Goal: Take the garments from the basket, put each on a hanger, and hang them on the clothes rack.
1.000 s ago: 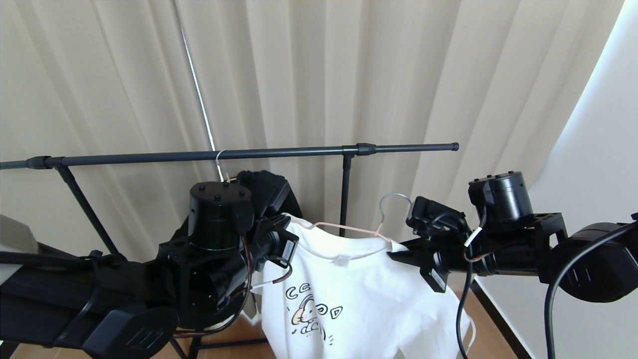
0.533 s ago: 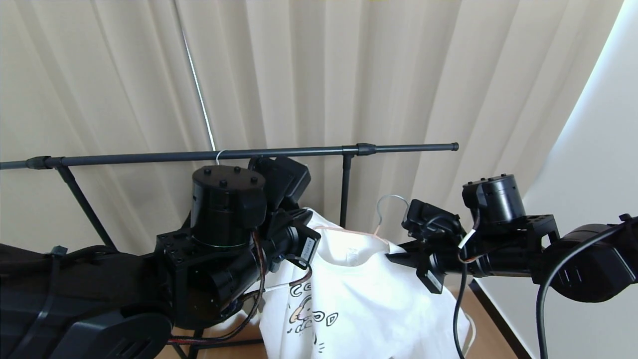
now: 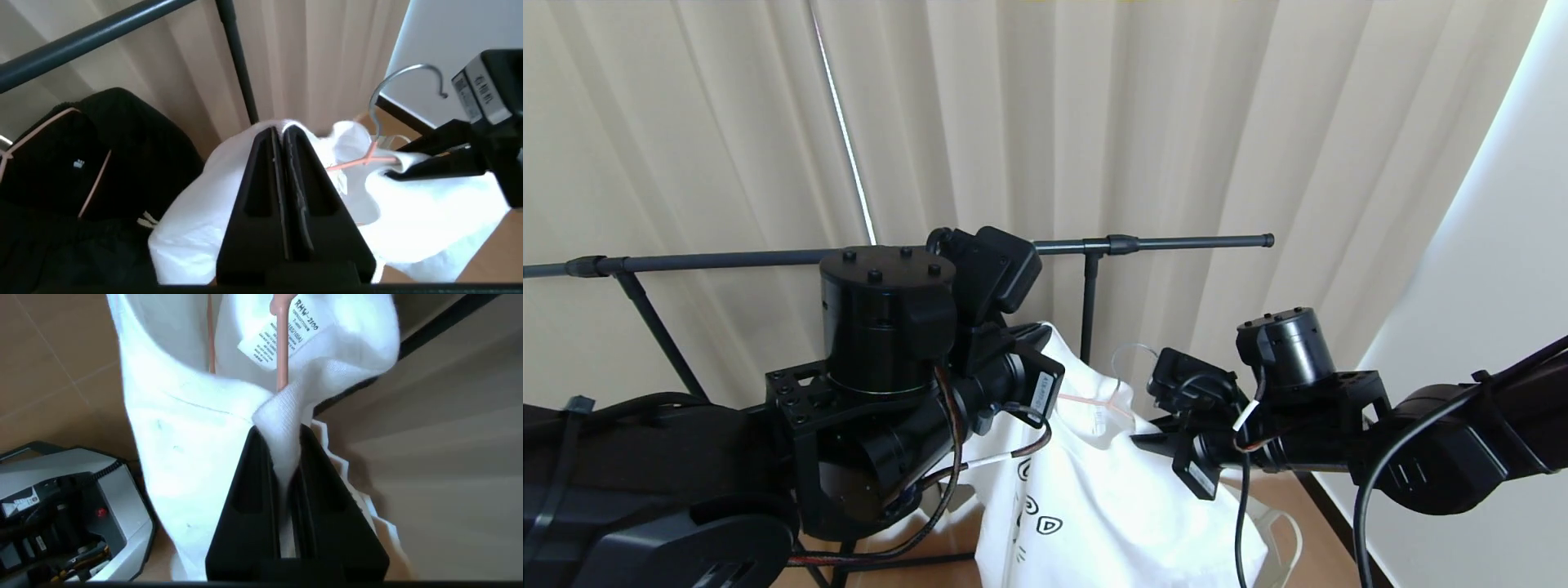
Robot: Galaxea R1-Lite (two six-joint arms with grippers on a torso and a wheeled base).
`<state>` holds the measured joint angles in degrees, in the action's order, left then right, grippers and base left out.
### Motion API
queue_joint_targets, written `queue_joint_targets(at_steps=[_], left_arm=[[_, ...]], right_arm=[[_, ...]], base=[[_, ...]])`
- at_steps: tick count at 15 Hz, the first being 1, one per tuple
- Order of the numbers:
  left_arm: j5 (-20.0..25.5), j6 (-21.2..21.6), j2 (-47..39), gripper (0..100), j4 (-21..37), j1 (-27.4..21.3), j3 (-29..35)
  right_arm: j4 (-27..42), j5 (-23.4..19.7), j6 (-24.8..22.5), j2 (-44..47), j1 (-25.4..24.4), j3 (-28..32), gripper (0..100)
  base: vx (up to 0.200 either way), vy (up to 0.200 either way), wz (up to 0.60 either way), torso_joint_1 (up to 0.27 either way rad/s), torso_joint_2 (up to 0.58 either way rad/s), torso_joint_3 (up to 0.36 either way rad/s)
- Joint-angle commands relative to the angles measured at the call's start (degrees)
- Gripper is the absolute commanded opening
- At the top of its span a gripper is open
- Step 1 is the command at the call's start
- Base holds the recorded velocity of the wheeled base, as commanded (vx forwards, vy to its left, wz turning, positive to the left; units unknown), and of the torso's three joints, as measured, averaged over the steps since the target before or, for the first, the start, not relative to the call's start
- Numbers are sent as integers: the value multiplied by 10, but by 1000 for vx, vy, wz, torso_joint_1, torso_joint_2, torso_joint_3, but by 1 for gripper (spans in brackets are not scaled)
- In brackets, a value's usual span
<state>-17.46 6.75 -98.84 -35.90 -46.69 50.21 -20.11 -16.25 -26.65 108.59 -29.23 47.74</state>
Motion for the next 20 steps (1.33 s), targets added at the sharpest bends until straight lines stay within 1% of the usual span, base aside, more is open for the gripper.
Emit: queue_joint_targets(at_steps=[1,4,5,6,7,8,11,14,17,18,20], left_arm=[[0,0,1,0,0,-4,1],[0,-1,0,0,0,-6,0],[0,-1,-2,0,0,-7,0],[0,-1,-3,0,0,-10,-3],[0,-1,-4,0,0,-11,-3],[0,-1,-4,0,0,-11,-3],[0,-1,-7,0,0,-15,-3],[0,-1,-7,0,-1,-23,0],[0,0,-6,0,-2,-21,2],[-1,0,-1,0,-2,-16,2],[-4,0,13,0,-1,-16,-2]], right_arm=[[-9,-1,6,11,-4,-2,0],[-54,-3,60,8,-4,-5,0],[-74,-4,71,7,-4,-9,0],[-114,-5,86,7,-4,-21,0],[-134,-5,93,7,-4,-27,0],[-169,-7,106,6,-4,-40,0],[-224,-40,119,-14,-4,-62,0],[-226,-60,133,-45,-3,-68,0],[-226,-68,132,-67,-3,-78,0],[-225,-82,132,-80,-3,-90,0],[-225,-89,132,-84,-7,-95,0]], base=[[0,0,0,0,0,0],[0,0,0,0,0,0],[0,0,0,0,0,0],[0,0,0,0,0,0],[0,0,0,0,0,0],[0,0,0,0,0,0],[0,0,0,0,0,0],[0,0,0,0,0,0],[0,0,0,0,0,0],[0,0,0,0,0,0],[0,0,0,0,0,0]])
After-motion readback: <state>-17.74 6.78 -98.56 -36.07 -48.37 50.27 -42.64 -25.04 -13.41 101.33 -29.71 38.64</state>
